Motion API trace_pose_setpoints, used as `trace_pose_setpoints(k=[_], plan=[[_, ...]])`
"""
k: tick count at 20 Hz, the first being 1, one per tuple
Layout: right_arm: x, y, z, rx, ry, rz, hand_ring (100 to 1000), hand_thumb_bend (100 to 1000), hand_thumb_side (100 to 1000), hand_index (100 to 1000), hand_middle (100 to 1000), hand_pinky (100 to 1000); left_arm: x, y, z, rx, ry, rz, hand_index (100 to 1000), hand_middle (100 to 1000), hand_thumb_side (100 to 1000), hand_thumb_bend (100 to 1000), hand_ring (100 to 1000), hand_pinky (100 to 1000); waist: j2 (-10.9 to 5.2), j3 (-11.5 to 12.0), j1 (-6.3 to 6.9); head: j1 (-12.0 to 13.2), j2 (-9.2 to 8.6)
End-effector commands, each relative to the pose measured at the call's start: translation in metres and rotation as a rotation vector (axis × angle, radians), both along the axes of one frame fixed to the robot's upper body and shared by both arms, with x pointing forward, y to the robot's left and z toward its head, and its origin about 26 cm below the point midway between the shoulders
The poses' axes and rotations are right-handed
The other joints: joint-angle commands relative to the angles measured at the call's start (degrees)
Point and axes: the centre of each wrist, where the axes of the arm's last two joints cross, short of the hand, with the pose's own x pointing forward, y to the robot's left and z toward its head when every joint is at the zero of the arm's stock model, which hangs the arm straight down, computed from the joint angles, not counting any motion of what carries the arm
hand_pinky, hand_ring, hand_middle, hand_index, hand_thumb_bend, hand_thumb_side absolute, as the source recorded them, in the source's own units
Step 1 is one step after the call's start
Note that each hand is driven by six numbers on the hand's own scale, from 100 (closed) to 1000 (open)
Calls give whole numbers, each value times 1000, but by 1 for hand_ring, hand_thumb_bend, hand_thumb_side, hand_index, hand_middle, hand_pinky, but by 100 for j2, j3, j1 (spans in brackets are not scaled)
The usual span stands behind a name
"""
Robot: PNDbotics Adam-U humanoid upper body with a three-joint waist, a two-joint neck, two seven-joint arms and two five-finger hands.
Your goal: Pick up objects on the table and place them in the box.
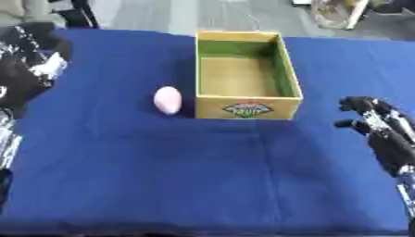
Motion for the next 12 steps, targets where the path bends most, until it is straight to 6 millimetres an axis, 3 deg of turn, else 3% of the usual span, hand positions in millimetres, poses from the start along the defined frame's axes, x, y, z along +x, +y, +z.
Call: trace_pose_setpoints(k=[1,7,12], plan=[[1,-4,12,-14,-33,6,931,100,469,735,619,647,4,2,23,121,-29,5,746,596,172,406,680,659,-97,-19,27,18,33],[0,-3,10,-18,-27,12,931,100,468,734,618,647,23,0,52,391,-37,31,767,619,104,457,706,686,-134,-78,39,57,33],[-1,-2,9,-22,-20,23,932,100,469,734,619,647,47,-4,66,663,-6,29,773,627,100,519,708,698,-160,-155,52,113,33]])
